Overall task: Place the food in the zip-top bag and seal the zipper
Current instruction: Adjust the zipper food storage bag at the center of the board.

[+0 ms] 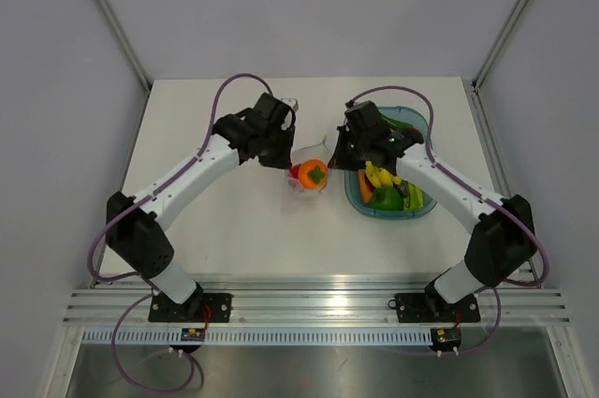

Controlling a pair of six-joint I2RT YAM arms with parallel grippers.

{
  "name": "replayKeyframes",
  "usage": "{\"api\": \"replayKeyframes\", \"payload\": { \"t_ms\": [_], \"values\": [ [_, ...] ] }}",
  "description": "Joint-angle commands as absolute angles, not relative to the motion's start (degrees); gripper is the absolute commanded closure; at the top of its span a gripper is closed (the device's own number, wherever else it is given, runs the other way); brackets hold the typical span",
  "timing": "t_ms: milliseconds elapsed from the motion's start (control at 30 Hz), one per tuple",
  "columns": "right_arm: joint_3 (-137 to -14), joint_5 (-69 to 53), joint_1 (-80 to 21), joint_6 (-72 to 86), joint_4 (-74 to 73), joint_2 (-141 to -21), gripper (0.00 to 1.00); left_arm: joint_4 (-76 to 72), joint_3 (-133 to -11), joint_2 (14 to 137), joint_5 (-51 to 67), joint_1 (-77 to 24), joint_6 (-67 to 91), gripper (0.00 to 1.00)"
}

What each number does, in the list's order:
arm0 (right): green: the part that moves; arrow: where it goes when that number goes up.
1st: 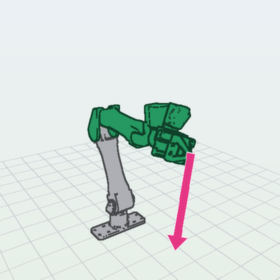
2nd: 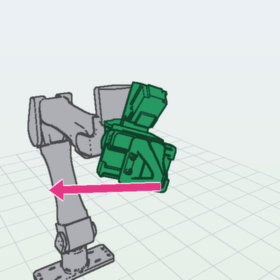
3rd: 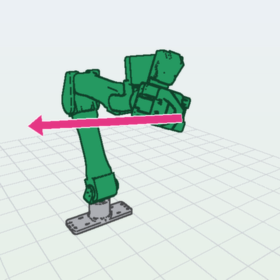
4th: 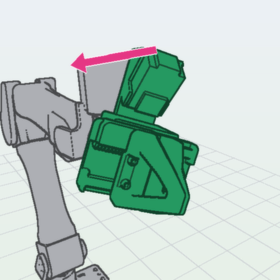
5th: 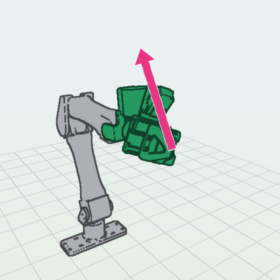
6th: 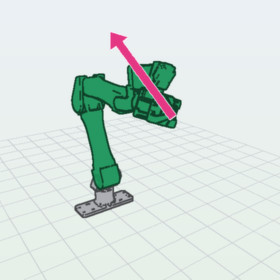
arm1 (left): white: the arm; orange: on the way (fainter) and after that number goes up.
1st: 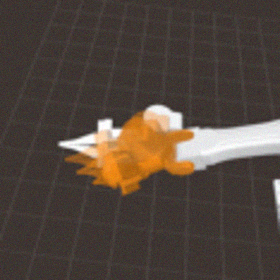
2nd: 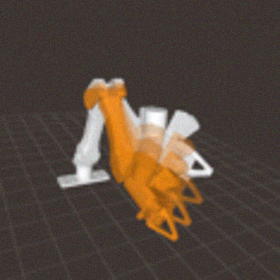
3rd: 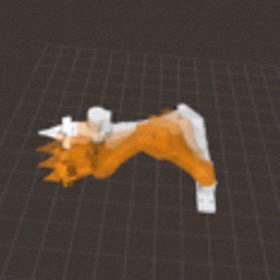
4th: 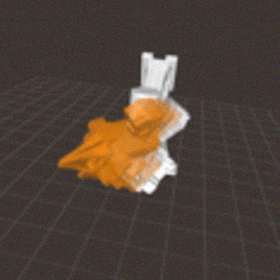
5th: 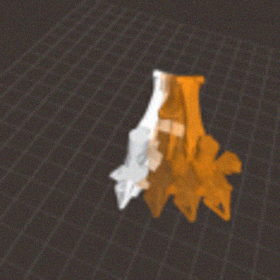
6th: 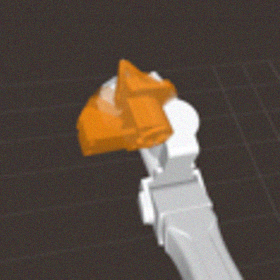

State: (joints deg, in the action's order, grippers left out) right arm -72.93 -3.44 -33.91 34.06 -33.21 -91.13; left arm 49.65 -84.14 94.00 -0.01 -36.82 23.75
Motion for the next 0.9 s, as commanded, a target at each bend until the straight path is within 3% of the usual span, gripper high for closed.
{"api": "replayKeyframes", "payload": {
  "t_ms": [0,133,333,533,567,600,633,800,867],
  "values": [
    [-81.29,-2.37,-34.28,31.82,-32.78,-82.27,1.0,49.13,-93.77,83.95,5.53,-36.74,22.33,1.0],
    [-80.16,-3.34,-34.54,32.25,-31.47,-80.95,1.0,48.52,-93.61,82.0,5.45,-36.74,22.5,1.0],
    [-71.02,-4.31,-34.54,34.89,-26.37,-87.87,1.0,43.33,-81.13,87.79,5.8,-36.65,24.34,1.0],
    [-71.19,-3.43,-34.54,34.28,-27.15,-89.66,0.99,42.36,-80.06,89.92,8.17,-36.56,24.79,1.0],
    [-71.8,-3.51,-34.63,33.93,-27.77,-88.95,0.95,42.45,-80.33,89.74,8.17,-36.56,24.79,1.0],
    [-72.15,-3.34,-34.63,33.75,-28.21,-88.34,0.79,42.54,-80.68,89.3,8.17,-36.56,24.79,1.0],
    [-72.51,-2.64,-34.89,33.4,-28.65,-87.46,0.73,42.71,-81.55,89.3,8.7,-36.56,24.96,1.0],
    [-72.6,-1.23,-36.12,32.69,-31.55,-81.92,0.6,41.93,-82.62,89.47,11.77,-36.56,26.45,1.0],
    [-70.94,-1.32,-36.82,33.92,-31.81,-79.9,0.45,41.31,-82.97,89.3,12.74,-36.56,27.5,1.0]
  ]
}}
